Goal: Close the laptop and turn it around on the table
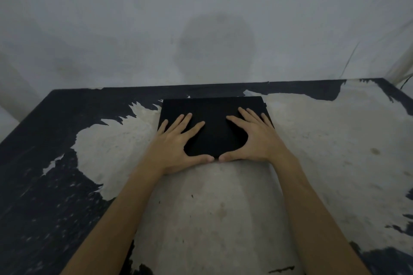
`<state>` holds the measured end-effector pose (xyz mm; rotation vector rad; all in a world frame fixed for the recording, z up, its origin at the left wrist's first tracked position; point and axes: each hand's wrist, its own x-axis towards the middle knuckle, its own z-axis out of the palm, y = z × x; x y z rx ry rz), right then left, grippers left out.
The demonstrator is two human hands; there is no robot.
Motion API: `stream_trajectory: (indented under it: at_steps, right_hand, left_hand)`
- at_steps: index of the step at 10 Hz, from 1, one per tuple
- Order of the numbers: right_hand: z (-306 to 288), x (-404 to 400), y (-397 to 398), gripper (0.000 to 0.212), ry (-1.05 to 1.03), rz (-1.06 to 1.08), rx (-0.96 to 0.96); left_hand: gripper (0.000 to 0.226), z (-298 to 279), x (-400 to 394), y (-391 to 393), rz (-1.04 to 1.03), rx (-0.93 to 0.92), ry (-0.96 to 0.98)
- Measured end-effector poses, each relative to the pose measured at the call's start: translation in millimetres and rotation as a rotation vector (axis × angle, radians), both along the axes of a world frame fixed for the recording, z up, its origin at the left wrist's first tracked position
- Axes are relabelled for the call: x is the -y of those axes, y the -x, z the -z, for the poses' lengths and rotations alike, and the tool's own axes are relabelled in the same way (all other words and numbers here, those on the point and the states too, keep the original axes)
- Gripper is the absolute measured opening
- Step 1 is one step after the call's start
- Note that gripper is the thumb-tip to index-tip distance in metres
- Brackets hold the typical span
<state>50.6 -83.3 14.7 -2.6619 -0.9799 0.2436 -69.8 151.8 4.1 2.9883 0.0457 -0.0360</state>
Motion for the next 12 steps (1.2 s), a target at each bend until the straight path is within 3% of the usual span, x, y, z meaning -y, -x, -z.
stream_trajectory:
  at_steps: [10, 11, 12]
  right_hand:
    - [-11.2, -19.1, -29.7, 0.142, -0.011, 0.014, 0.015]
    - [-12.0, -18.3, -24.8, 0.139, -0.014, 0.011, -0.015]
    - [-13.7, -16.3, -24.2, 0.122, -0.05, 0.008, -0.068]
  left_hand:
    - [0.116, -8.9, -17.3, -38.0, -0.02, 0.075, 0.105]
    - [0.111, -11.1, -15.4, -36.2, -0.023, 0.07, 0.138]
    - [0.086, -20.9, -18.5, -34.5, -0.045, 0.121, 0.216]
